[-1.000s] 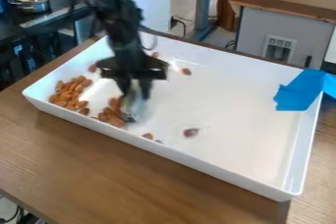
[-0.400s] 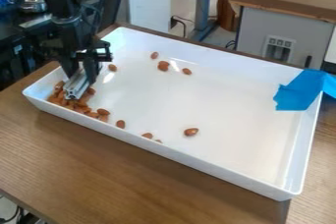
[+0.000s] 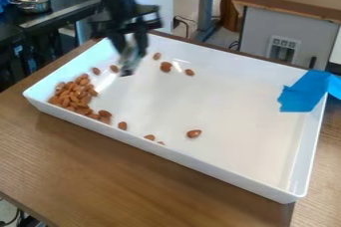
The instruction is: Sweep into pile
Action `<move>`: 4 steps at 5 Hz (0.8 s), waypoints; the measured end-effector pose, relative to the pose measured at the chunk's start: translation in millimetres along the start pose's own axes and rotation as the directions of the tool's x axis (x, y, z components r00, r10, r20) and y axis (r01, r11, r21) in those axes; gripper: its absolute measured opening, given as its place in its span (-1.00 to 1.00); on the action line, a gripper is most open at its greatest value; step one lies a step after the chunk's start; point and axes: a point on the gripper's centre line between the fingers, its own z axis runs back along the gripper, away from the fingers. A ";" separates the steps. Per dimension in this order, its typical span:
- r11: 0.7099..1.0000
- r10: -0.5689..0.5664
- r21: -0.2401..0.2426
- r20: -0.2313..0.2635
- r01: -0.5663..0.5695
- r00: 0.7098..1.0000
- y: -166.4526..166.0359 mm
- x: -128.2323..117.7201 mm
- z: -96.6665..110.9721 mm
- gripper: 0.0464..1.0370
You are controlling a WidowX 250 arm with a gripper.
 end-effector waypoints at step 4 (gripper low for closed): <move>0.996 -0.081 0.046 0.130 0.075 0.988 -129.4 -55.2 -46.4 -0.33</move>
